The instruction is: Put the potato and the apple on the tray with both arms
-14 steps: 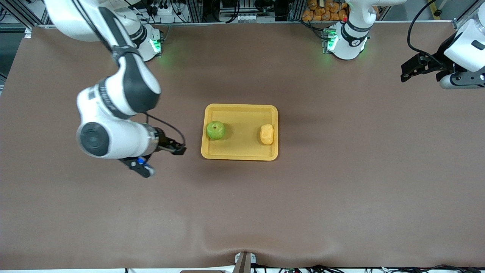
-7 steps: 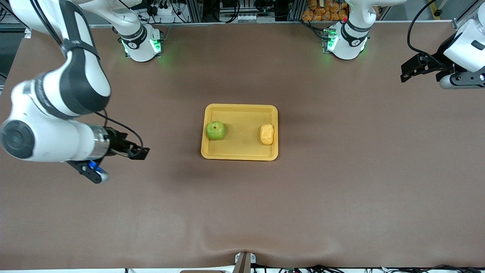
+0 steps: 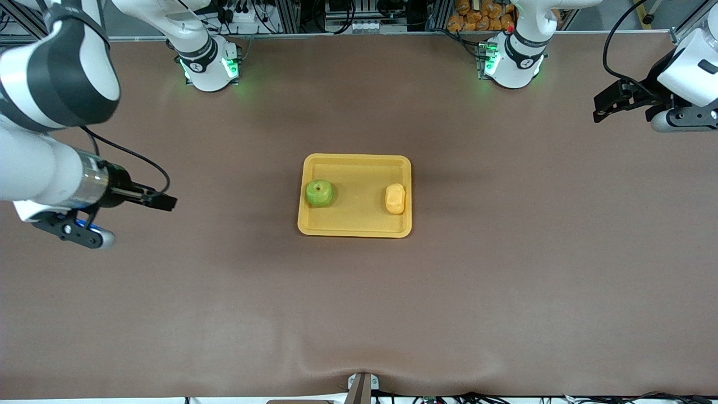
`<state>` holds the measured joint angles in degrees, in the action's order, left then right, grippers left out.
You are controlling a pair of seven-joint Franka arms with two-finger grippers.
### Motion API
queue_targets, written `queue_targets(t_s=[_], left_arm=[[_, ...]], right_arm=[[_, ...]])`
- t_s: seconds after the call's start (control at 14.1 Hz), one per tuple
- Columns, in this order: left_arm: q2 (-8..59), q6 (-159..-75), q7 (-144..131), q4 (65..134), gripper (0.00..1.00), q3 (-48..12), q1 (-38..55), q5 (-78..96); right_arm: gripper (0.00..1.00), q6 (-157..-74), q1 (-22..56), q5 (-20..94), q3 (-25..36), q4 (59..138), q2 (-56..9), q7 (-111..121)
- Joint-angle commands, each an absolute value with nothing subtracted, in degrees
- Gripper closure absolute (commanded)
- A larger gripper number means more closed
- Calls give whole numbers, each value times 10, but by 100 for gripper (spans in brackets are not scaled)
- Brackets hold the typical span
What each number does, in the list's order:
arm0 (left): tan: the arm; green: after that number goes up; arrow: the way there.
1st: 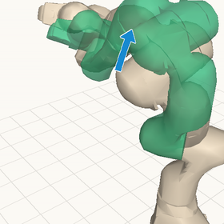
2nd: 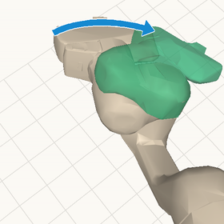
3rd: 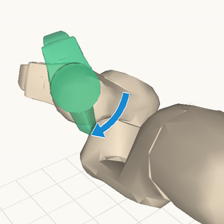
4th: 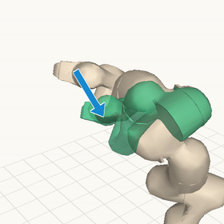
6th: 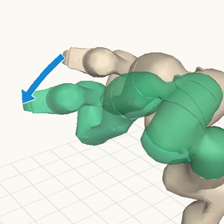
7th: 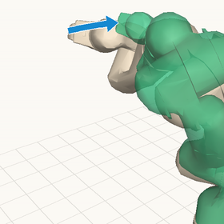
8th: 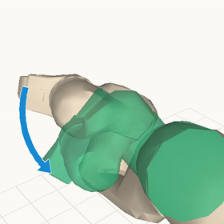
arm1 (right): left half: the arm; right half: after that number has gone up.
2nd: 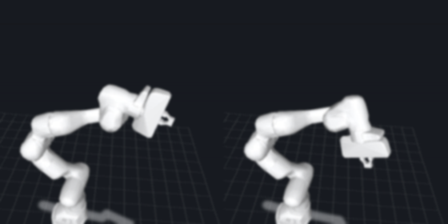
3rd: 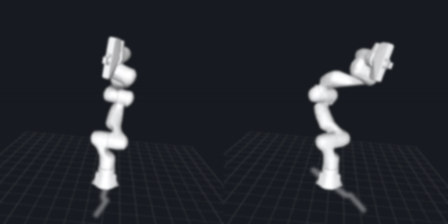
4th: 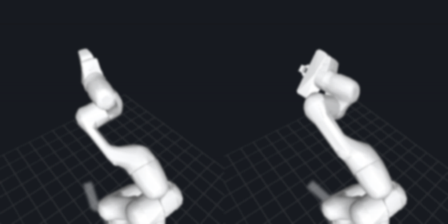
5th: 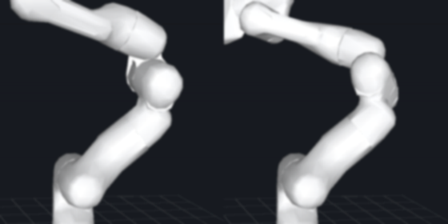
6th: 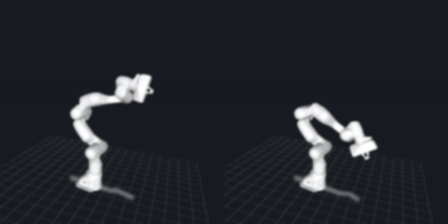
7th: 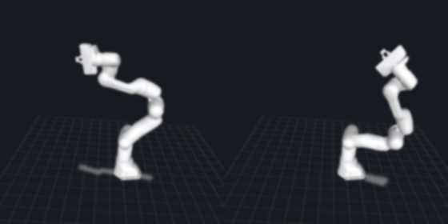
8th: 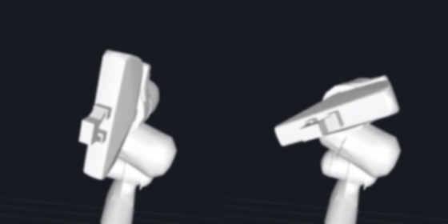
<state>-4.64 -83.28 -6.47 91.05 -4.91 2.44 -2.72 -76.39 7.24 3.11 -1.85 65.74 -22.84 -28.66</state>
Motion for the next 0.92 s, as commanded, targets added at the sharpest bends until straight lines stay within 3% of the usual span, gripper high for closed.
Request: queue_targets(t_s=[0.0, 0.42, 0.85], left_arm=[[-53, -838, -54, 914, 0, -46, 26, -18], [-53, -838, -54, 914, 0, -46, 26, -18], [-52, -838, -54, 918, 0, -46, 26, -19]], right_arm=[[0, -752, 48, 19, -29, 673, -192, -255], [0, -733, -13, 20, -29, 702, -121, -70], [0, -744, -8, 18, -34, 772, -40, -42]])
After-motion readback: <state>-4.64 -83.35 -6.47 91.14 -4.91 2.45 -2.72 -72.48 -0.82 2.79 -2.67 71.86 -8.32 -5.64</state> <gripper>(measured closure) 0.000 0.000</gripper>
